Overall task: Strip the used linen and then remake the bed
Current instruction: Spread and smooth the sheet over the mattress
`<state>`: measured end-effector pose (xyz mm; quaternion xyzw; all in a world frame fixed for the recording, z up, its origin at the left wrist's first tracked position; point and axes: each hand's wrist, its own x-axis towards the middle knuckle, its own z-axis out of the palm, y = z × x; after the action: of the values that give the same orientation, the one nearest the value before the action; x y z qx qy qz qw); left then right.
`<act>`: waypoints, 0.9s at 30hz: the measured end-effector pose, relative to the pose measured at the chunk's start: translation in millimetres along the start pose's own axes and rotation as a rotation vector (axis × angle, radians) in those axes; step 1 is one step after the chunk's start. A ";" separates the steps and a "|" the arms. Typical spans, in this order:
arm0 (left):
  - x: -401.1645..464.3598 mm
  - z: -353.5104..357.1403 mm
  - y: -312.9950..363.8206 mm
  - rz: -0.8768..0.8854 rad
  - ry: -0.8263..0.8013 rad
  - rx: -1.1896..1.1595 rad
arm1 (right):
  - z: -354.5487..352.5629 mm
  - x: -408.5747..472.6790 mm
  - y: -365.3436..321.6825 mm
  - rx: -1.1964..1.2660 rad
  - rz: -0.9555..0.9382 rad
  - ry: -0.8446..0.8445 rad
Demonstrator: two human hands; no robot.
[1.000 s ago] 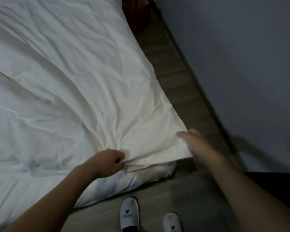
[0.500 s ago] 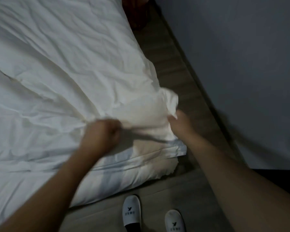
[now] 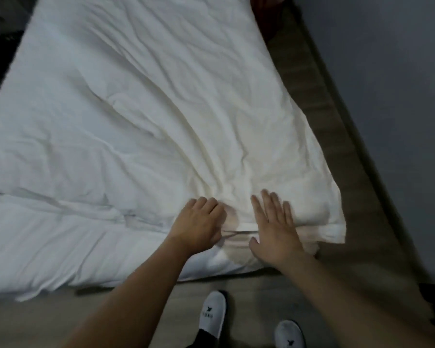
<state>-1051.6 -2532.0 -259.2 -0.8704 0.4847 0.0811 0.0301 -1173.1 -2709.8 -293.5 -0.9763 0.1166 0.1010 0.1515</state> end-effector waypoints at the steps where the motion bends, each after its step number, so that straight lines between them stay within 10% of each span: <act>1: -12.8 -3.2 -21.6 -0.050 0.019 0.039 | 3.2 5.7 -21.2 -0.042 -0.078 -0.029; 10: -135.4 33.0 -267.9 -0.583 -0.141 -0.042 | 67.0 95.3 -201.6 -0.091 -0.107 0.020; 27: -229.1 33.1 -609.5 -0.573 -0.111 0.127 | 142.7 252.0 -539.0 -0.134 0.006 0.041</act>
<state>-656.5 -2013.4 -268.7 -0.9624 0.2209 0.0864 0.1326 -816.9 -2214.3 -338.6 -0.9858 0.1155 0.0891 0.0832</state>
